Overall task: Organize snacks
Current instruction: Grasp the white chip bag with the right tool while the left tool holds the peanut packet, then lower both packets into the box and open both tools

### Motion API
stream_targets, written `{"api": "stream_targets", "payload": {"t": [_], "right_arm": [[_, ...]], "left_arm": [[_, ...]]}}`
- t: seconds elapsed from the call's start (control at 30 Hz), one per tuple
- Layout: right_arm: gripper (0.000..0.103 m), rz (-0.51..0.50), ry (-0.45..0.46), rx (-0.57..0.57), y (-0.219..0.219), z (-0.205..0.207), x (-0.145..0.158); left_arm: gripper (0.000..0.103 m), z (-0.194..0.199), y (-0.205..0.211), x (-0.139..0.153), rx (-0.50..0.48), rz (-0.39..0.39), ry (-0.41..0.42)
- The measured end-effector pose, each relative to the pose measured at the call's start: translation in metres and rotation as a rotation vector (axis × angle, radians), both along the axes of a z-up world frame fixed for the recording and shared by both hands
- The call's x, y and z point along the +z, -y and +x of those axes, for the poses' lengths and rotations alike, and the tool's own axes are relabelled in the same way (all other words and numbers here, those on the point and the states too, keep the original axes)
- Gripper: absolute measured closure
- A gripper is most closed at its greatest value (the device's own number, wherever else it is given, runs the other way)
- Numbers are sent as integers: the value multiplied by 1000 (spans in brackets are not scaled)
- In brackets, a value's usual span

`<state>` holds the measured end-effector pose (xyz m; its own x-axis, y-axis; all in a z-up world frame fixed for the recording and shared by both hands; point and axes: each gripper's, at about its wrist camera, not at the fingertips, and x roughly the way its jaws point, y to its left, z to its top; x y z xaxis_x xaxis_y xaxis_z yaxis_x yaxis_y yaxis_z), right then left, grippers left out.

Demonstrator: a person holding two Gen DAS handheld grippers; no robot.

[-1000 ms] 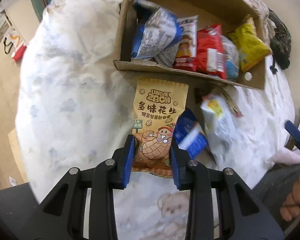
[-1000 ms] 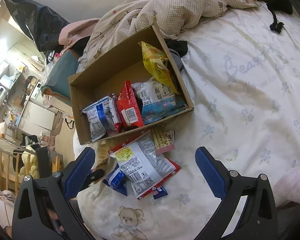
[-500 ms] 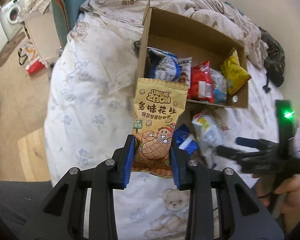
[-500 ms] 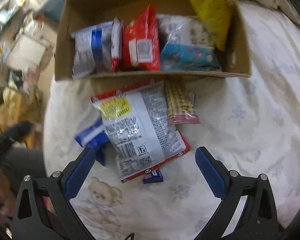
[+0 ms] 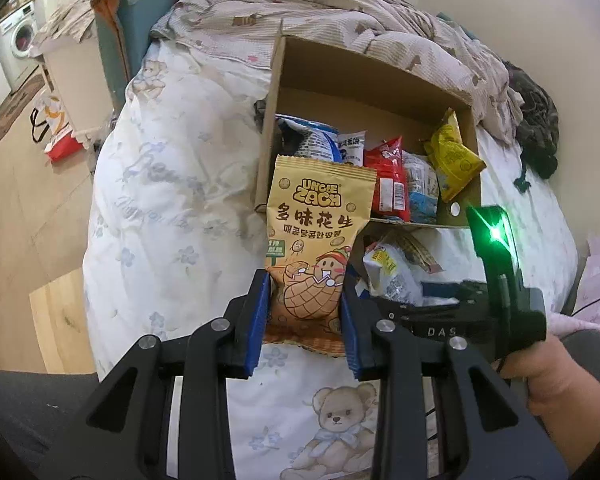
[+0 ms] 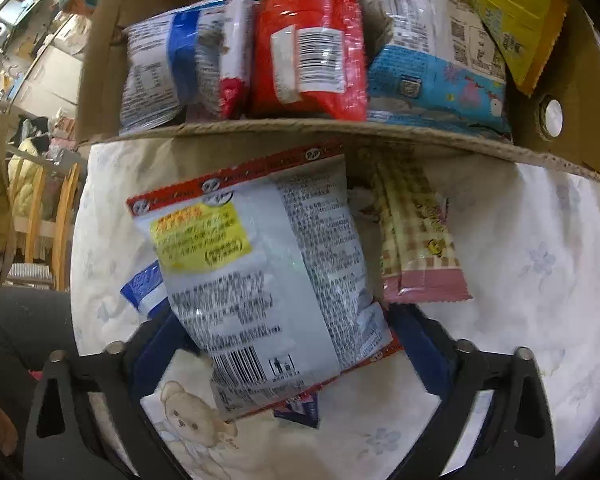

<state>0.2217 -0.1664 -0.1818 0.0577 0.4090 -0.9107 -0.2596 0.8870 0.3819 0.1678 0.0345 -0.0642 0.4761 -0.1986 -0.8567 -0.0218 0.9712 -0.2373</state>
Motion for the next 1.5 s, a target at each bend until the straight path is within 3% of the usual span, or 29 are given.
{"api": "stream_targets", "payload": {"t": [0.23, 0.43, 0.9, 1.03, 1.13, 1.27, 1.5], "right_arm": [[42, 64, 4, 44, -5, -19, 20], [45, 98, 60, 72, -14, -41, 48], [45, 188, 156, -126, 23, -53, 92], [45, 122, 150, -275, 36, -33, 102], [45, 97, 147, -309, 35, -10, 114], [45, 84, 101, -304, 28, 32, 112], [44, -15, 46, -275, 13, 104, 98]], "left_arm": [[74, 2, -10, 8, 42, -15, 24], [74, 1, -15, 5, 60, 0, 23], [74, 0, -5, 10, 45, 60, 68], [74, 17, 1, 18, 23, 44, 64], [74, 40, 7, 26, 15, 50, 66], [74, 80, 19, 26, -14, 79, 30], [74, 141, 30, 8, 0, 65, -59]]}}
